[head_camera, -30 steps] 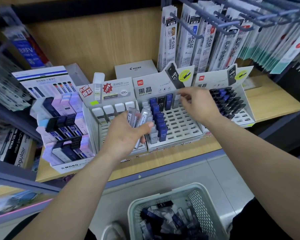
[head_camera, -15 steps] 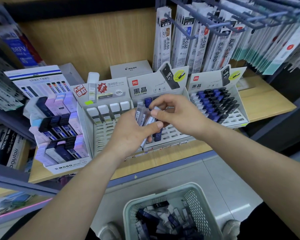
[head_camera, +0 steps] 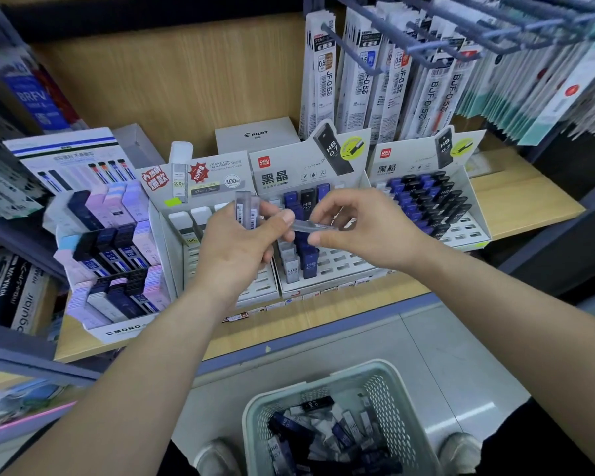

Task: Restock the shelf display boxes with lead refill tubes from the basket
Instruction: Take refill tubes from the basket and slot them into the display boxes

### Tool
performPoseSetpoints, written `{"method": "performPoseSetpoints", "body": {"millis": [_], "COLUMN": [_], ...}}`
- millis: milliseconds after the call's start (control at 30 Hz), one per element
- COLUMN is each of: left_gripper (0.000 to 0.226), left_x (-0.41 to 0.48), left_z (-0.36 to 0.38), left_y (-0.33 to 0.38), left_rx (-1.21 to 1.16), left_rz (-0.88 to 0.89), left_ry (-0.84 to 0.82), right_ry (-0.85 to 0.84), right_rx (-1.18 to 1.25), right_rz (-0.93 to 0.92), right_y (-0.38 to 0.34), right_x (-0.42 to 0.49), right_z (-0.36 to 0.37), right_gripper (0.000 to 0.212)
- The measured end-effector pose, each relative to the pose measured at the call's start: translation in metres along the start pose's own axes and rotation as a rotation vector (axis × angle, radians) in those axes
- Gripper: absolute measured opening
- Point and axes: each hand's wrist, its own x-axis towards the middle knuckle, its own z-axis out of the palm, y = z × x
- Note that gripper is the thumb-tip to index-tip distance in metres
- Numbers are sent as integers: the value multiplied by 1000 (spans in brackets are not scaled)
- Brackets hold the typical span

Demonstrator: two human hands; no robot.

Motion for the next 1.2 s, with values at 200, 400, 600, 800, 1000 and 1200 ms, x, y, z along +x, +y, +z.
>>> {"method": "performPoseSetpoints", "body": {"millis": [200, 400, 600, 800, 1000, 1200], "left_gripper": [4, 11, 12, 4, 10, 8], "left_x": [1, 2, 5, 8, 7, 3], "left_z": [1, 4, 3, -4, -11, -12], "left_y": [1, -4, -10, -17, -17, -12], "left_rx": [-3, 40, 73, 120, 126, 67], "left_rz": [20, 12, -86, -94, -33, -65], "left_ry": [-18, -53, -68, -69, -53, -76], "right_ry": [-80, -120, 253, 416, 352, 368], "right_rx": [93, 113, -1, -77, -187, -259], "right_rz": [11, -27, 34, 87, 78, 63], "right_y": [-3, -11, 14, 40, 47, 46], "right_x": [-2, -3, 9, 19, 25, 27], "right_z": [-1, -1, -24, -37, -26, -26], "right_gripper": [16, 61, 32, 24, 10, 9]}}
